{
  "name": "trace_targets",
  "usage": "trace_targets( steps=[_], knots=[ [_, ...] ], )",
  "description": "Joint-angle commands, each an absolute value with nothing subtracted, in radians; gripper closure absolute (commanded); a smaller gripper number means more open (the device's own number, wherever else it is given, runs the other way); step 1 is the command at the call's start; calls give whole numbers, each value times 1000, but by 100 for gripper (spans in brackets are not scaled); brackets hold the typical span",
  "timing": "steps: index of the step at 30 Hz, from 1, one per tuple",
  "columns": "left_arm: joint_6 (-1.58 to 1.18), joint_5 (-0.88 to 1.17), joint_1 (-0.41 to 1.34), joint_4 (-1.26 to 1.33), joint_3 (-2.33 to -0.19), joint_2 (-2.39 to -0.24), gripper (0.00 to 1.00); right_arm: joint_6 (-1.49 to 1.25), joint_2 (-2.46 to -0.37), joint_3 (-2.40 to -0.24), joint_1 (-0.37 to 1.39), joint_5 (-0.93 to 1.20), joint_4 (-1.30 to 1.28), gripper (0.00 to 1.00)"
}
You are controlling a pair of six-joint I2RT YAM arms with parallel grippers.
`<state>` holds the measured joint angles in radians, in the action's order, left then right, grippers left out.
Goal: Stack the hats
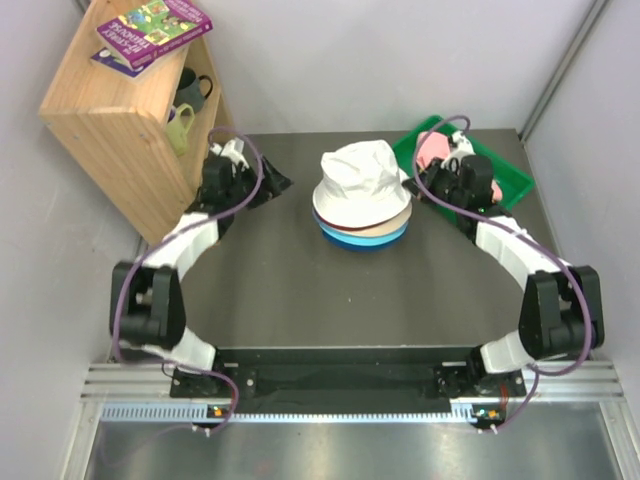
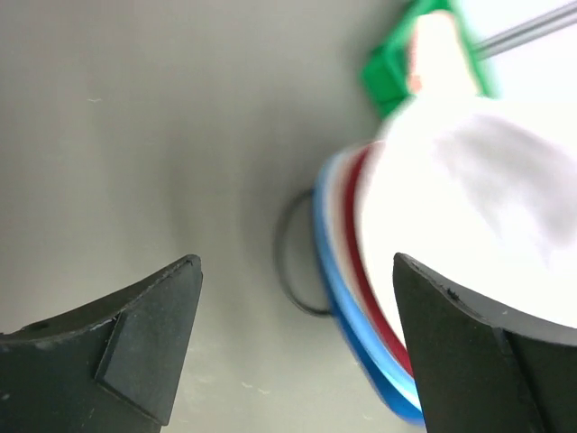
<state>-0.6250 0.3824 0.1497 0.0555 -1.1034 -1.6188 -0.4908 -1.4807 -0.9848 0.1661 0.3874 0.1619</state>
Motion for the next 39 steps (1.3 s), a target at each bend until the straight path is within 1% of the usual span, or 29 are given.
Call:
trace_targets(
  steps=[1,2,5,10,18,21,22,23,27,30,34,35,36,37,38,39],
  knots=[
    [-802,470,175,302,-858,-1436,10,-489,-1410,-901,179,361,176,100],
    [-834,480,196,418,-820,-1396,10,-497,-1399,-890,184,356,179,100],
    [-908,476,273,544,-726,-1364,9,-512,-1379,-851,204,341,198,100],
    [-937,446,403,595,-736,-1408,9,-526,-1336,-793,259,276,207,100],
    [-976,443,422,699,-723,-1502,8,-548,-1281,-716,331,215,225,100],
    [-971,433,422,701,-727,-1532,14,-558,-1276,-689,354,192,235,100],
    [-969,428,422,675,-730,-1557,18,-563,-1278,-681,365,183,239,100],
    [-966,423,422,660,-735,-1568,25,-564,-1282,-667,368,176,242,100],
    [-956,375,422,620,-710,-1595,35,-577,-1275,-624,382,150,248,100],
    [-943,362,422,604,-706,-1595,36,-577,-1269,-607,388,140,249,100],
    [-910,327,422,545,-727,-1588,35,-571,-1262,-618,387,129,222,100],
    [-904,324,422,528,-732,-1586,34,-569,-1259,-621,387,130,207,99],
    [-884,321,420,509,-748,-1586,31,-568,-1246,-624,387,133,196,95],
    [-870,316,420,490,-759,-1579,29,-566,-1236,-632,387,135,184,88],
    [-856,298,417,470,-770,-1577,26,-563,-1224,-637,384,127,161,68],
    [-836,293,407,438,-788,-1574,23,-549,-1197,-641,376,123,147,57]
  ],
)
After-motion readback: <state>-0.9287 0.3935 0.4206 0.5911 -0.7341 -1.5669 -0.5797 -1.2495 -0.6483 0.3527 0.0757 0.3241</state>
